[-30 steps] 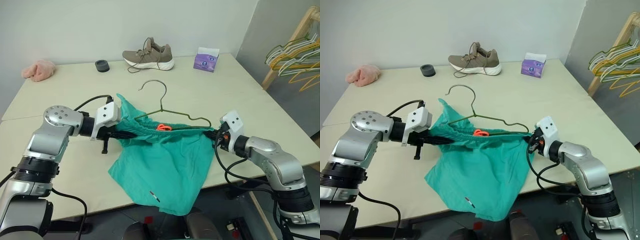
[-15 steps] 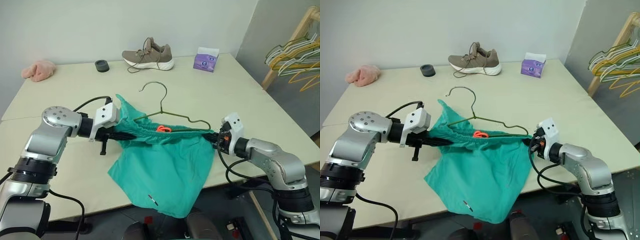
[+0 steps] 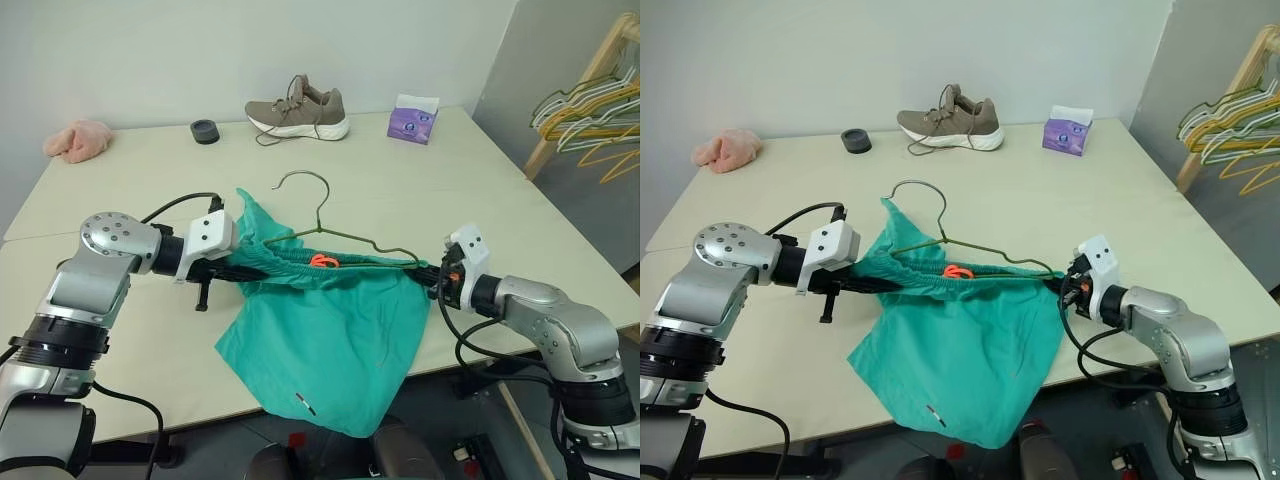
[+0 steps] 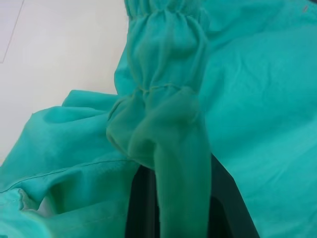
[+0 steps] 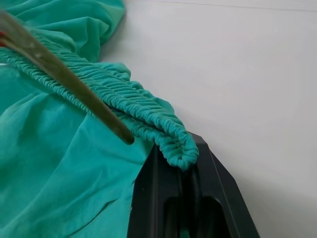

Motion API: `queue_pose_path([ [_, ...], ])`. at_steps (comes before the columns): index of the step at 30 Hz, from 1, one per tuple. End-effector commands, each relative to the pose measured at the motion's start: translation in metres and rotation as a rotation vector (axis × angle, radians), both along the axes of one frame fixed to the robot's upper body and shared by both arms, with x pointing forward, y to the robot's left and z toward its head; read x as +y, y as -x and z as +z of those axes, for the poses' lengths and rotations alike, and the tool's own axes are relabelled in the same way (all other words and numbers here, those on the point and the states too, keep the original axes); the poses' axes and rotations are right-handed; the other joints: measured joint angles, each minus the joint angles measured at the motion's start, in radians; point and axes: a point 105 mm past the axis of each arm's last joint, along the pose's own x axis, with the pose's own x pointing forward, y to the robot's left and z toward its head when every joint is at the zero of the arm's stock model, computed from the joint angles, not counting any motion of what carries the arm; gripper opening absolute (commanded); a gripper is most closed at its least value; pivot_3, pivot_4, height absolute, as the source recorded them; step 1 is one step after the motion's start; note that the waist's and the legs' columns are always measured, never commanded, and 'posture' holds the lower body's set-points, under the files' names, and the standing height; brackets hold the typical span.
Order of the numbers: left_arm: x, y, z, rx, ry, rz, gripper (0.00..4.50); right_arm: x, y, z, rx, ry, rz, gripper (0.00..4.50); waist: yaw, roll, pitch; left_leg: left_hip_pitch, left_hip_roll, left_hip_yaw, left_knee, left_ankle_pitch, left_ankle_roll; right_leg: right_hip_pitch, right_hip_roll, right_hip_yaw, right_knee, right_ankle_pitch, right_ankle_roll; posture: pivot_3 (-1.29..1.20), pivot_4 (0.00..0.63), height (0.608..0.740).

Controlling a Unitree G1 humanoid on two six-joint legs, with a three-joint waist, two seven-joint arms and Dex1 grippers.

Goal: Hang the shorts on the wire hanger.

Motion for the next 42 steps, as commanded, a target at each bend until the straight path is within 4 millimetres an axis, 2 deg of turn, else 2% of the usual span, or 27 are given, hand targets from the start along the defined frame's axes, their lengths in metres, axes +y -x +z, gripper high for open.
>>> queue_pose_path([
  [1, 0.039, -0.005, 0.0, -0.021, -0.132, 0.124, 0.0, -0.033, -0.006, 0.012, -0.065, 0.081, -0.106, 0.06, -0.001, 0.0, 0.0, 0.0, 0.0, 0.0, 0.0, 0.0, 0.0, 0.0, 0.0, 0.0, 0.0, 0.0, 0.0, -0.2, 0.083, 0.74],
  [5, 0.039, -0.013, 0.002, -0.061, -0.111, 0.147, 0.0, -0.031, 0.0, 0.011, -0.085, 0.143, -0.052, 0.06, 0.0, 0.0, 0.0, 0.0, 0.0, 0.0, 0.0, 0.0, 0.0, 0.0, 0.0, 0.0, 0.0, 0.0, 0.0, -0.21, 0.084, 0.74],
  [8, 0.028, -0.016, 0.01, -0.06, -0.017, 0.153, 0.0, -0.026, 0.005, 0.007, -0.088, 0.169, -0.012, 0.06, 0.0, 0.0, 0.0, 0.0, 0.0, 0.0, 0.0, 0.0, 0.0, 0.0, 0.0, 0.0, 0.0, 0.0, 0.0, -0.21, 0.085, 0.74],
  [12, 0.016, -0.011, 0.017, 0.002, 0.076, 0.14, 0.0, -0.022, 0.009, -0.002, -0.1, 0.216, 0.028, 0.06, 0.0, 0.0, 0.0, 0.0, 0.0, 0.0, 0.0, 0.0, 0.0, 0.0, 0.0, 0.0, 0.0, 0.0, 0.0, -0.21, 0.086, 0.74],
  [25, 0.025, 0.006, 0.001, 0.08, -0.019, 0.108, 0.0, -0.032, 0.006, 0.004, -0.139, 0.237, 0.031, 0.06, 0.0, 0.0, 0.0, 0.0, 0.0, 0.0, 0.0, 0.0, 0.0, 0.0, 0.0, 0.0, 0.0, 0.0, 0.0, -0.21, 0.089, 0.74],
  [32, 0.035, -0.002, -0.004, 0.017, -0.111, 0.135, 0.0, -0.032, 0.013, 0.017, -0.157, 0.296, 0.13, 0.06, 0.0, 0.0, 0.0, 0.0, 0.0, 0.0, 0.0, 0.0, 0.0, 0.0, 0.0, 0.0, 0.0, 0.0, 0.0, -0.21, 0.089, 0.74],
  [38, 0.018, -0.005, -0.009, -0.046, -0.139, 0.085, 0.0, -0.015, 0.009, 0.036, -0.223, 0.383, 0.247, 0.06, -0.003, 0.0, 0.0, 0.0, 0.0, 0.0, 0.0, 0.0, 0.0, 0.0, 0.0, 0.0, 0.0, 0.0, 0.0, -0.22, 0.091, 0.74],
  [42, -0.003, -0.006, -0.011, -0.058, -0.091, 0.052, 0.0, 0.01, 0.003, 0.042, -0.26, 0.396, 0.316, 0.06, -0.002, 0.0, 0.0, 0.0, 0.0, 0.0, 0.0, 0.0, 0.0, 0.0, 0.0, 0.0, 0.0, 0.0, 0.0, -0.22, 0.09, 0.74],
])
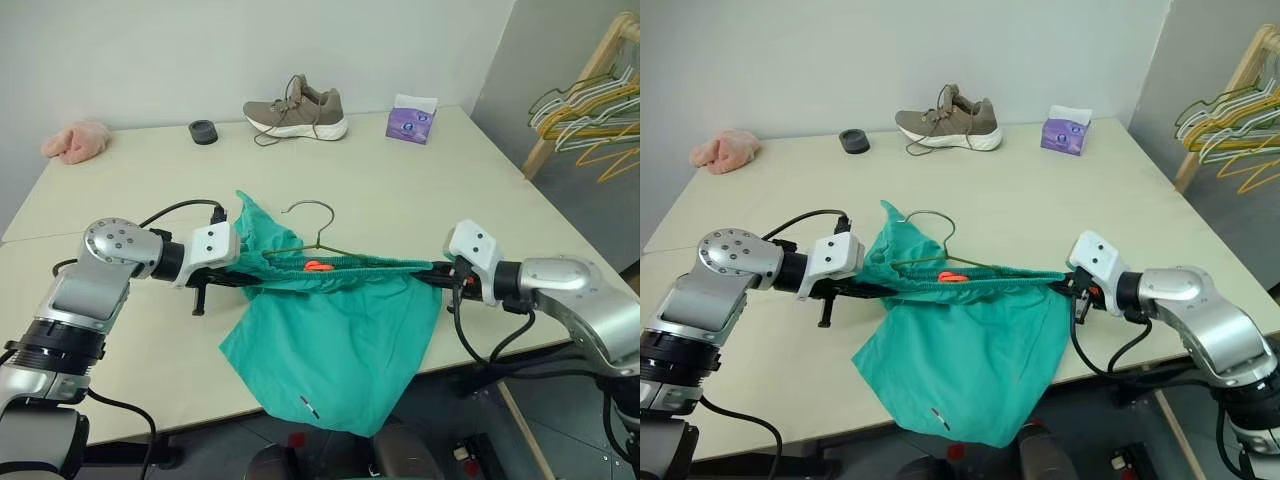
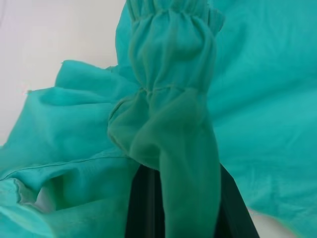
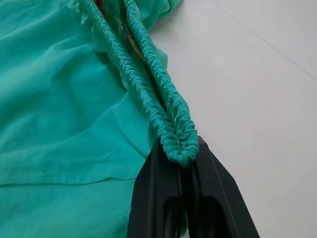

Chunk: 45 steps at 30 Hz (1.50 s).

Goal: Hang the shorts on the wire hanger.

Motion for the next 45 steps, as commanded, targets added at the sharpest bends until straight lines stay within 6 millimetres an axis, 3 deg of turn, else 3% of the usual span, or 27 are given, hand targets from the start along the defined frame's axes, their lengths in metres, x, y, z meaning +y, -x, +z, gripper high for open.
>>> queue_pose_path([
  [1, -0.013, 0.0, -0.001, -0.014, 0.012, -0.009, 0.0, 0.018, -0.006, 0.013, -0.058, 0.015, 0.044, 0.06, 0.0, 0.0, 0.0, 0.0, 0.0, 0.0, 0.0, 0.0, 0.0, 0.0, 0.0, 0.0, 0.0, 0.0, 0.0, -0.22, 0.09, 0.74],
  [3, -0.023, 0.004, -0.006, 0.004, 0.028, -0.031, 0.0, 0.032, -0.003, 0.019, -0.074, 0.003, 0.099, 0.06, 0.0, 0.0, 0.0, 0.0, 0.0, 0.0, 0.0, 0.0, 0.0, 0.0, 0.0, 0.0, 0.0, 0.0, 0.0, -0.22, 0.09, 0.74],
  [6, -0.031, 0.011, -0.013, 0.033, 0.038, -0.048, 0.0, 0.041, -0.002, 0.028, -0.133, 0.014, 0.128, 0.81, 0.001, 0.0, 0.0, -0.001, 0.0, 0.0, 0.0, 0.0, 0.0, 0.0, 0.0, 0.0, 0.0, 0.0, 0.0, -0.22, 0.092, 0.74],
  [11, -0.034, 0.016, -0.019, 0.054, 0.042, -0.052, 0.0, 0.036, 0.008, 0.036, -0.175, 0.088, 0.189, 2.54, 0.003, 0.0, 0.0, -0.001, 0.0, 0.0, 0.0, 0.0, 0.0, -0.001, -0.001, -0.001, 0.0, 0.0, 0.0, -0.22, 0.093, 0.74],
  [16, -0.036, 0.017, -0.018, 0.059, 0.061, -0.056, 0.0, 0.011, 0.01, 0.019, -0.137, 0.217, 0.146, 4.29, 0.002, 0.0, 0.0, -0.001, 0.0, 0.0, 0.001, 0.0, 0.0, -0.001, -0.001, -0.001, 0.0, 0.0, 0.0, -0.23, 0.092, 0.74],
  [19, -0.038, 0.018, -0.018, 0.059, 0.062, -0.064, 0.0, -0.002, 0.01, 0.007, -0.09, 0.259, 0.111, 4.29, 0.001, 0.0, 0.0, -0.001, 0.0, 0.0, 0.0, 0.0, 0.0, -0.001, -0.001, -0.001, 0.0, 0.0, 0.0, -0.24, 0.092, 0.74],
  [23, -0.04, 0.018, -0.018, 0.06, 0.061, -0.075, 0.0, -0.003, 0.006, -0.003, -0.05, 0.259, 0.107, 4.29, -0.003, 0.0, 0.0, 0.0, 0.0, 0.0, 0.0, 0.0, 0.0, -0.001, -0.001, 0.0, 0.0, 0.0, 0.0, -0.23, 0.092, 0.74],
  [30, -0.041, 0.017, -0.018, 0.059, 0.059, -0.083, 0.0, 0.024, -0.004, -0.016, -0.014, 0.277, 0.232, 4.29, -0.004, 0.0, 0.0, -0.001, 0.0, 0.0, 0.0, 0.0, 0.0, -0.001, 0.0, 0.0, 0.0, 0.0, 0.0, -0.23, 0.084, 0.74],
  [33, -0.043, 0.018, -0.018, 0.062, 0.063, -0.09, 0.0, 0.035, -0.009, -0.019, -0.012, 0.297, 0.279, 3.72, -0.003, 0.0, 0.0, -0.001, 0.0, 0.0, 0.0, 0.0, 0.0, -0.001, 0.0, 0.0, 0.0, 0.0, 0.0, -0.23, 0.079, 0.74],
  [43, -0.047, 0.019, -0.019, 0.055, 0.112, -0.074, 0.0, 0.045, -0.016, -0.021, -0.013, 0.329, 0.349, 0.21, 0.0, 0.0, 0.0, -0.001, 0.0, 0.0, 0.001, 0.0, 0.0, -0.001, -0.001, 0.0, 0.0, 0.0, 0.0, -0.21, 0.074, 0.74],
  [45, -0.048, 0.016, -0.017, 0.054, 0.157, -0.054, 0.0, 0.043, -0.017, -0.019, -0.016, 0.328, 0.35, 0.02, -0.001, 0.0, 0.0, -0.001, 0.0, 0.0, 0.001, 0.0, 0.0, -0.001, -0.001, 0.0, 0.0, 0.0, 0.0, -0.22, 0.073, 0.74],
])
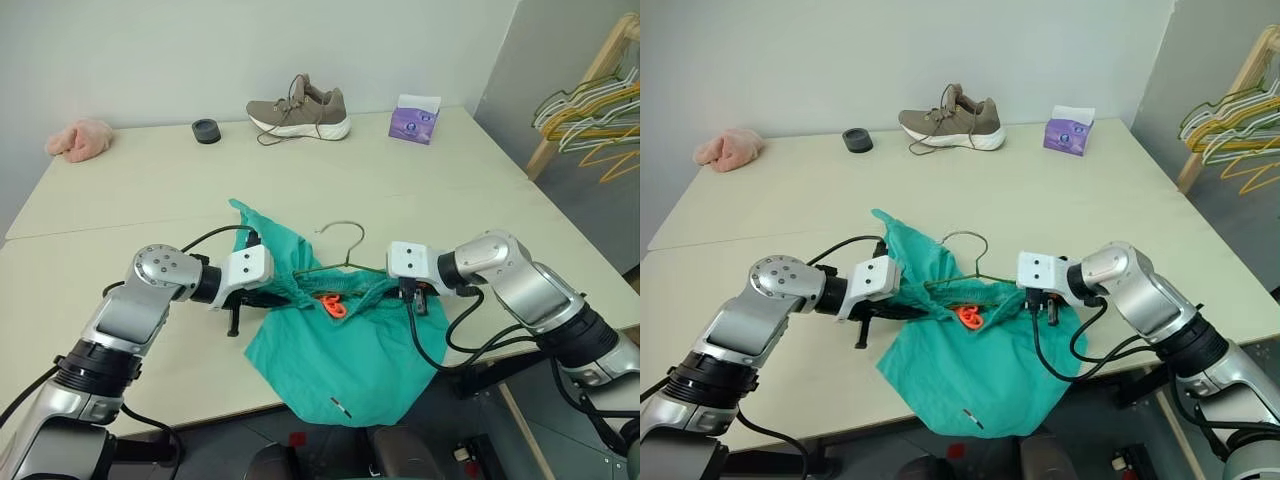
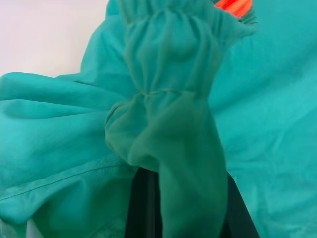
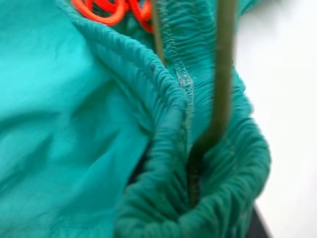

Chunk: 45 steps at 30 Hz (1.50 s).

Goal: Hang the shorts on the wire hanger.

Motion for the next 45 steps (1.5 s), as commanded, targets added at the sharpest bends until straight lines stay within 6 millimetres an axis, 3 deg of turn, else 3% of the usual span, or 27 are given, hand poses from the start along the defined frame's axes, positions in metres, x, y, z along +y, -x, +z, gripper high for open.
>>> queue_pose_path([
  [1, -0.008, -0.001, 0.013, -0.026, 0.103, 0.001, 0.0, 0.001, -0.004, 0.017, -0.063, -0.019, 0.018, 0.02, 0.0, 0.0, 0.0, 0.0, 0.0, 0.0, 0.0, 0.0, 0.0, 0.0, 0.0, 0.0, 0.0, 0.0, 0.0, -0.22, 0.072, 0.74],
  [3, -0.003, -0.01, 0.015, -0.03, 0.136, 0.055, 0.0, -0.001, -0.004, 0.019, -0.065, -0.028, 0.015, 0.02, 0.0, 0.0, 0.0, 0.0, 0.0, 0.0, 0.0, 0.0, 0.0, 0.0, 0.0, 0.0, 0.0, 0.0, 0.0, -0.22, 0.071, 0.74],
  [15, 0.033, -0.016, 0.04, 0.031, 0.282, 0.176, 3.71, -0.022, -0.001, 0.021, -0.053, -0.046, -0.067, 0.0, -0.002, 0.0, 0.0, 0.0, 0.0, 0.0, 0.0, 0.0, 0.0, 0.0, 0.0, -0.001, 0.001, 0.0, 0.0, -0.24, 0.081, 0.74],
  [17, 0.049, -0.022, 0.045, -0.014, 0.28, 0.238, 4.19, -0.029, 0.0, 0.019, -0.043, -0.04, -0.092, 0.0, -0.002, 0.0, 0.0, 0.0, 0.0, 0.0, 0.0, 0.0, 0.0, 0.0, 0.0, -0.001, 0.0, 0.0, 0.0, -0.24, 0.083, 0.74],
  [22, 0.096, -0.062, 0.076, -0.255, 0.349, 0.52, 4.19, -0.051, 0.003, 0.014, 0.025, -0.086, -0.226, 0.0, 0.003, 0.0, 0.0, 0.0, 0.0, -0.001, 0.001, 0.0, 0.0, 0.0, -0.001, -0.002, 0.001, 0.0, 0.0, -0.23, 0.093, 0.74],
  [24, 0.098, -0.061, 0.077, -0.267, 0.35, 0.518, 4.19, -0.064, 0.007, 0.012, 0.086, -0.152, -0.344, 0.0, 0.005, 0.0, 0.0, -0.001, 0.0, -0.001, 0.0, 0.0, 0.0, 0.001, -0.002, -0.003, 0.0, 0.0, 0.0, -0.23, 0.1, 0.74],
  [25, 0.094, -0.059, 0.077, -0.251, 0.36, 0.499, 4.19, -0.07, 0.012, 0.011, 0.116, -0.18, -0.389, 0.0, 0.005, 0.0, 0.0, -0.001, -0.001, -0.001, 0.0, 0.0, 0.0, 0.001, -0.002, -0.003, -0.001, 0.0, 0.0, -0.24, 0.109, 0.74],
  [30, 0.008, -0.013, 0.056, -0.022, 0.439, 0.156, 4.19, -0.115, 0.049, -0.007, 0.28, -0.369, -0.775, 0.0, 0.019, 0.001, 0.0, -0.003, -0.001, -0.002, -0.001, 0.0, 0.0, 0.002, -0.009, -0.005, -0.005, 0.0, 0.0, -0.27, 0.133, 0.74],
  [33, -0.029, 0.009, 0.063, 0.071, 0.506, -0.002, 4.19, -0.138, 0.064, -0.012, 0.274, -0.401, -0.949, 0.0, 0.023, 0.001, 0.002, -0.003, -0.002, -0.001, 0.0, 0.0, 0.0, 0.002, -0.01, -0.005, -0.005, 0.0, 0.0, -0.3, 0.145, 0.74],
  [35, -0.06, 0.023, 0.08, 0.154, 0.562, -0.162, 4.19, -0.17, 0.078, -0.015, 0.253, -0.425, -1.163, 0.0, 0.025, 0.002, 0.004, -0.001, -0.002, -0.001, 0.0, 0.0, 0.0, 0.004, -0.004, -0.004, -0.005, 0.001, 0.001, -0.33, 0.154, 0.74],
  [38, -0.075, 0.029, 0.088, 0.185, 0.554, -0.255, 4.19, -0.191, 0.093, -0.016, 0.25, -0.446, -1.324, 0.0, 0.025, 0.005, 0.005, 0.003, -0.002, -0.002, 0.0, 0.0, 0.001, 0.008, -0.001, -0.003, -0.006, -0.001, 0.004, -0.36, 0.162, 0.74],
  [39, -0.083, 0.027, 0.092, 0.185, 0.554, -0.284, 4.19, -0.206, 0.101, -0.016, 0.247, -0.447, -1.418, 0.0, 0.02, 0.008, 0.006, 0.007, -0.002, -0.002, -0.001, 0.0, 0.001, 0.01, 0.0, -0.001, -0.007, -0.001, 0.004, -0.37, 0.165, 0.74],
  [42, -0.102, 0.021, 0.091, 0.178, 0.527, -0.323, 4.19, -0.246, 0.129, -0.015, 0.227, -0.422, -1.651, 0.0, 0.001, 0.012, 0.009, 0.012, -0.002, -0.001, -0.003, 0.0, 0.001, 0.015, 0.001, 0.001, -0.009, -0.003, 0.004, -0.4, 0.174, 0.74],
  [45, -0.114, 0.014, 0.087, 0.139, 0.518, -0.319, 4.35, -0.268, 0.145, -0.013, 0.188, -0.399, -1.777, 0.0, -0.022, 0.012, 0.011, 0.012, -0.003, -0.001, -0.003, 0.0, 0.001, 0.015, 0.002, 0.002, -0.009, -0.004, 0.005, -0.42, 0.183, 0.74],
])
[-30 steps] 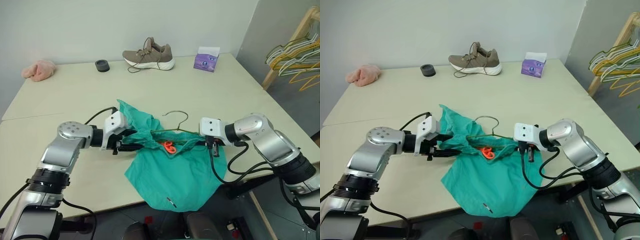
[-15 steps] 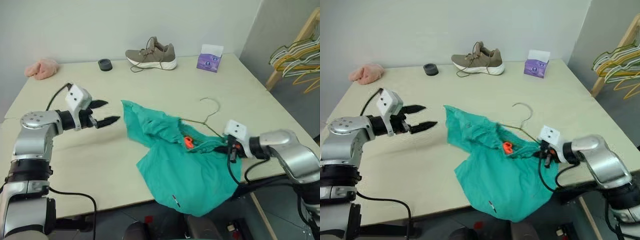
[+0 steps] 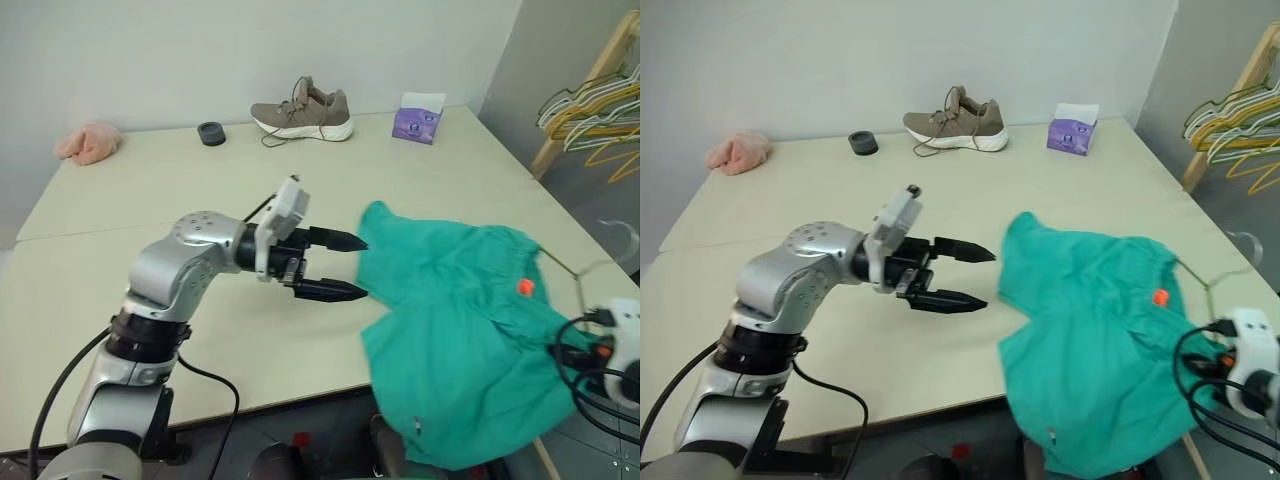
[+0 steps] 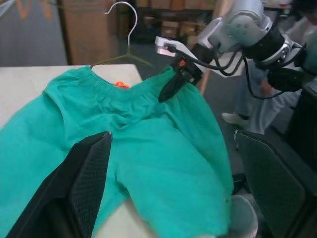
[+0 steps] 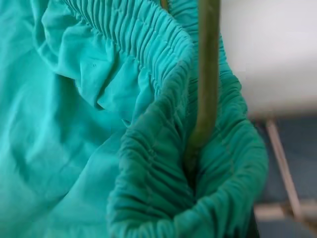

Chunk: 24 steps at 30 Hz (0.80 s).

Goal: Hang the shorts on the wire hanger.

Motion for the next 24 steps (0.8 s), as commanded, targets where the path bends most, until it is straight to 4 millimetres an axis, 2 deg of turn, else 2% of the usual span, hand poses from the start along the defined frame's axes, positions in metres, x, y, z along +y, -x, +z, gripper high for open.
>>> queue_pose_path([
  [1, -0.016, -0.005, -0.001, -0.078, -0.007, 0.004, 4.35, -0.034, 0.018, 0.015, -0.014, 0.088, -0.168, 0.0, -0.018, 0.0, 0.001, 0.0, 0.0, 0.0, 0.0, 0.0, 0.0, 0.0, 0.0, 0.0, 0.0, 0.0, 0.0, -0.42, 0.184, 0.74],
  [3, -0.031, -0.013, 0.002, -0.156, 0.02, 0.051, 4.35, -0.052, 0.022, 0.024, -0.039, 0.155, -0.247, 0.0, -0.035, 0.0, 0.003, 0.001, 0.0, 0.0, -0.001, 0.0, 0.0, 0.0, 0.001, 0.0, -0.001, -0.001, -0.001, -0.42, 0.187, 0.74],
  [7, -0.048, -0.02, 0.012, -0.246, 0.067, 0.104, 4.35, -0.076, 0.011, 0.049, -0.124, 0.264, -0.32, 0.0, -0.066, 0.001, 0.012, 0.0, 0.0, 0.001, -0.001, 0.0, 0.0, 0.0, 0.0, 0.001, -0.001, -0.001, -0.001, -0.42, 0.191, 0.74],
  [12, -0.068, -0.021, 0.033, -0.35, 0.136, 0.146, 4.35, -0.116, -0.019, 0.112, -0.291, 0.413, -0.445, 0.0, -0.104, 0.006, 0.025, 0.001, -0.002, 0.003, -0.009, 0.0, 0.001, 0.002, -0.002, 0.004, -0.006, -0.001, 0.001, -0.41, 0.201, 0.74],
  [16, -0.077, -0.023, 0.042, -0.395, 0.138, 0.171, 4.35, -0.137, -0.038, 0.145, -0.38, 0.465, -0.502, 0.0, -0.119, 0.007, 0.032, 0.003, -0.008, 0.004, -0.015, 0.0, 0.001, 0.002, -0.001, 0.005, -0.008, -0.002, 0.003, -0.4, 0.207, 0.74],
  [21, -0.086, -0.027, 0.046, -0.476, 0.135, 0.194, 4.35, -0.156, -0.053, 0.171, -0.44, 0.5, -0.564, 0.0, -0.127, 0.007, 0.04, 0.003, -0.009, 0.005, -0.015, 0.0, 0.001, 0.002, -0.002, 0.005, -0.008, -0.003, 0.003, -0.39, 0.202, 0.74],
  [24, -0.089, -0.028, 0.046, -0.503, 0.137, 0.188, 4.35, -0.167, -0.058, 0.174, -0.448, 0.479, -0.617, 0.0, -0.129, 0.008, 0.042, 0.004, -0.012, 0.008, -0.015, 0.0, 0.001, 0.002, -0.006, 0.008, -0.007, -0.003, 0.005, -0.39, 0.197, 0.74],
])
